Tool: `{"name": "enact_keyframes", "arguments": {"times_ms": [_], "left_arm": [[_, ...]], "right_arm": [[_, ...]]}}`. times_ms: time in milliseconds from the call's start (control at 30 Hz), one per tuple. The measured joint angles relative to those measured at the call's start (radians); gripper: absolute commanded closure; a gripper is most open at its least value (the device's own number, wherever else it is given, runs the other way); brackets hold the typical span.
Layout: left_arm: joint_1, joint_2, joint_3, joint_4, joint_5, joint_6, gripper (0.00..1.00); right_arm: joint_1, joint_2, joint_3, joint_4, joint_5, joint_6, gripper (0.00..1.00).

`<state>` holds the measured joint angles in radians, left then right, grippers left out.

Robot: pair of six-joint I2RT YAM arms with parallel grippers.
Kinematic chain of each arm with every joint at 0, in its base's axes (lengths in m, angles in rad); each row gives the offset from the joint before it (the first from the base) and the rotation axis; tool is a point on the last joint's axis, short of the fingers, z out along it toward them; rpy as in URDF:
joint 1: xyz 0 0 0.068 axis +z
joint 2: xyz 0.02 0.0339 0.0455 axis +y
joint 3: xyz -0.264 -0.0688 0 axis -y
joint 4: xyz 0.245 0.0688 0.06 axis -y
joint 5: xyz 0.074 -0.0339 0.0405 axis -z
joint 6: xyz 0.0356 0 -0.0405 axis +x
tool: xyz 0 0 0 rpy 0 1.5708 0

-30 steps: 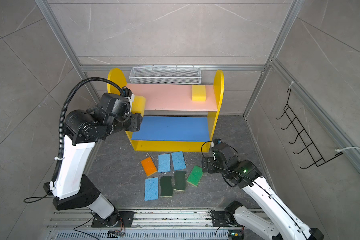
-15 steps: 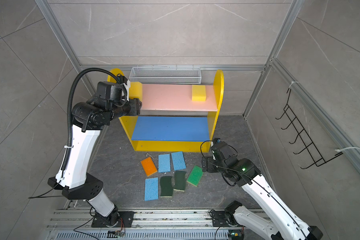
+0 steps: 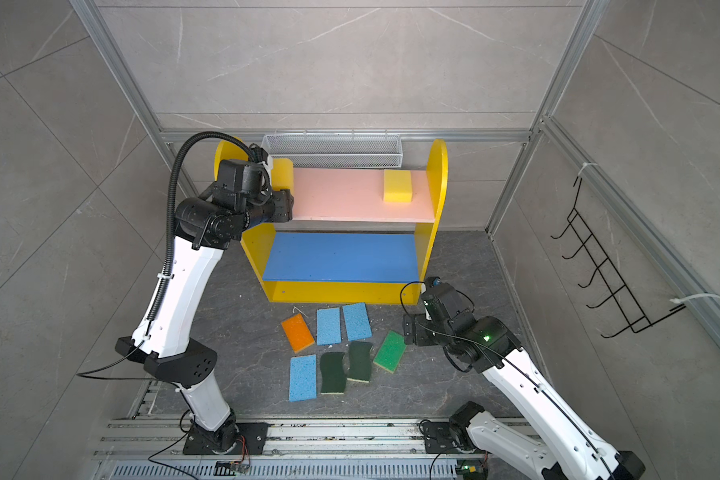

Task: Place and organize the cleaning sponges onto the shelf
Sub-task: 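Lower the yellow sponge onto the pink shelf and open the left gripper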

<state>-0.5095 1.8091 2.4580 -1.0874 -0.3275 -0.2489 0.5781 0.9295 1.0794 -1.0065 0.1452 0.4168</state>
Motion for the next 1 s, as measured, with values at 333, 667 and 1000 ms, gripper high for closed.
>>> {"name": "enact_keyframes", "arguments": {"times_ms": [333,667,1000], "left_arm": [[0.0,0.02,0.0,0.011,-0.05,0.0,0.37],[0.008,0.031,0.001,0.011,-0.081,0.0,0.33],[0.012,0.059,0.011,0.023,-0.089,0.0,0.29]], "right_arm": [[0.0,0.007,0.0,0.0,0.0,-0.003,0.06],[0.0,0.015,0.0,0.001,-0.004,-0.002,0.06],[0.0,0.018,0.0,0.001,-0.004,-0.002,0.06]]}}
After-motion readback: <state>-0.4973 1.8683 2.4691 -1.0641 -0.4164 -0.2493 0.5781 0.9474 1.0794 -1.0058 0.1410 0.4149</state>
